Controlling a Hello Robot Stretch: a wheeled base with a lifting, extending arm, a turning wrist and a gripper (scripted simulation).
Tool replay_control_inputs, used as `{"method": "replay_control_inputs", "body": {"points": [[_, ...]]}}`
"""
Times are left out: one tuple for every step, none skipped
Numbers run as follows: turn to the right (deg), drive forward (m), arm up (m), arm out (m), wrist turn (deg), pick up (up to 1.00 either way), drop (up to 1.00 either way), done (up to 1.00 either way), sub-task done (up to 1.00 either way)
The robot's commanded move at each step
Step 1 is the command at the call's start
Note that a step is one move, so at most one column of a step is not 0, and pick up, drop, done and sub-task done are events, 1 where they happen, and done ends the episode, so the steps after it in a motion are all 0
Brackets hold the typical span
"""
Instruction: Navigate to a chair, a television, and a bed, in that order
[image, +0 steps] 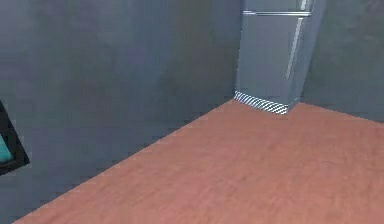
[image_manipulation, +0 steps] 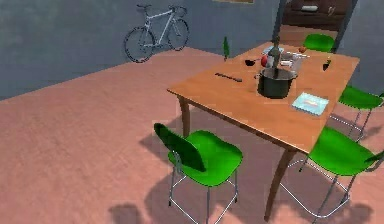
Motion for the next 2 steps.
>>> {"method": "replay_control_inputs", "body": {"points": [[0.0,0.05,0.0,0.0,0.0,0.0,0.0,0.0,0.0],[39.0,0.0,0.0,0.0,0.0,0.0,0.0,0.0,0.0]]}}
